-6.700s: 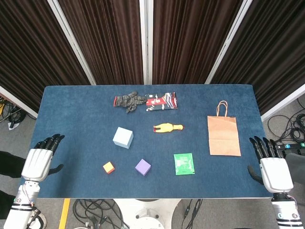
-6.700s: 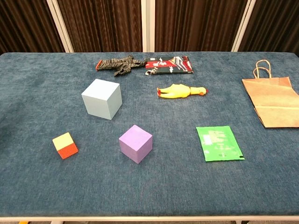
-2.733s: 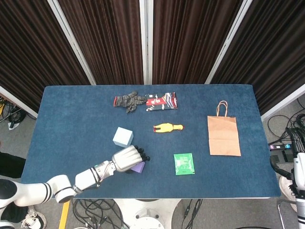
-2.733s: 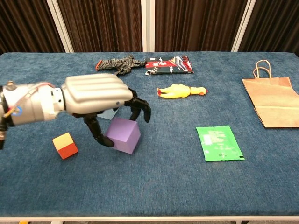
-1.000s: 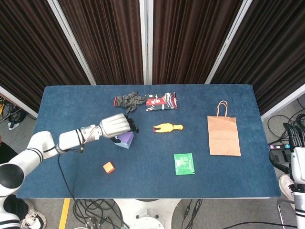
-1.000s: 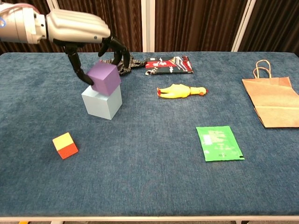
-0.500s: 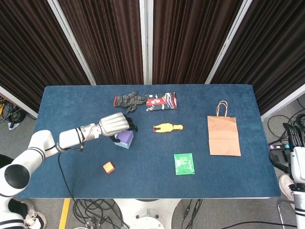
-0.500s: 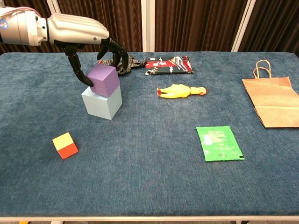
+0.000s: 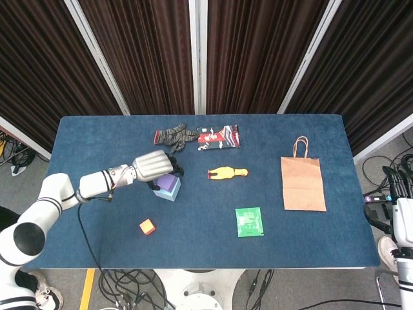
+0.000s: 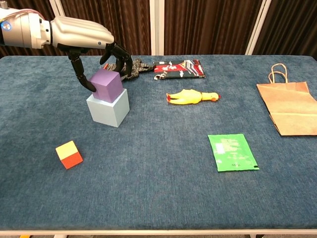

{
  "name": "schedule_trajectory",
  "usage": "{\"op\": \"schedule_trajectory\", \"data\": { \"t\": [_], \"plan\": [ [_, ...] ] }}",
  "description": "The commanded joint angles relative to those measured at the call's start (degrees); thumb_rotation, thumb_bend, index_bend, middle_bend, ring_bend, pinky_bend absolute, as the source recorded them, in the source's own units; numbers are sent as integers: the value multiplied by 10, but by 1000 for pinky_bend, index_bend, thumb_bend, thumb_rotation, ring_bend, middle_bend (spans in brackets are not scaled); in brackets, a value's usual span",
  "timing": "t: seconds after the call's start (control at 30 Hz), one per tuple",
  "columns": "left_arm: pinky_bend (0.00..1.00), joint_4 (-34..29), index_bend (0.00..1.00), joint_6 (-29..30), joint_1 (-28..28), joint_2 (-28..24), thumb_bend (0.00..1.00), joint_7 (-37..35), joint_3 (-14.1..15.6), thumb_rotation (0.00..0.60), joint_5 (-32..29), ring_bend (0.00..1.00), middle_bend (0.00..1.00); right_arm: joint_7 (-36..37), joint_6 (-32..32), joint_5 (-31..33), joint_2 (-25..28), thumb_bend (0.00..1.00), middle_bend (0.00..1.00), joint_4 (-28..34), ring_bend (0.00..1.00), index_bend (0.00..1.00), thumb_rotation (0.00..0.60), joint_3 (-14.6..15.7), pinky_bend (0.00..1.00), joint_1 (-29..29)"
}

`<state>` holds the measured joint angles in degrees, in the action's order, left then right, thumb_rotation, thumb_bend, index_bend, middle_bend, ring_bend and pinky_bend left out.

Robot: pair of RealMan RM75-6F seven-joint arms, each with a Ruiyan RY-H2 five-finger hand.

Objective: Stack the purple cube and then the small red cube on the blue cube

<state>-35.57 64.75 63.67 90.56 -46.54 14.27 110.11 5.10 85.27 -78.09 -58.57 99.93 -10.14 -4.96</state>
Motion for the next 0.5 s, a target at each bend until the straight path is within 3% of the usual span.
{"op": "schedule_trajectory", "data": {
  "t": [0.03,0.27,0.5],
  "plan": [
    [512,2,381,1,-1,1,169,-3,3,600,-1,377,580,0,-1,2,0,238,77,0,0,0,600,0,0,0],
    [511,0,376,0,-4,5,169,-12,5,600,-9,378,574,-4,-6,5,0,237,77,1,0,0,600,0,0,-2],
    [511,-10,240,-1,-6,1,85,-19,-2,600,-25,360,348,-5,-11,10,2,238,74,2,0,0,600,-1,0,-4]
  ]
}}
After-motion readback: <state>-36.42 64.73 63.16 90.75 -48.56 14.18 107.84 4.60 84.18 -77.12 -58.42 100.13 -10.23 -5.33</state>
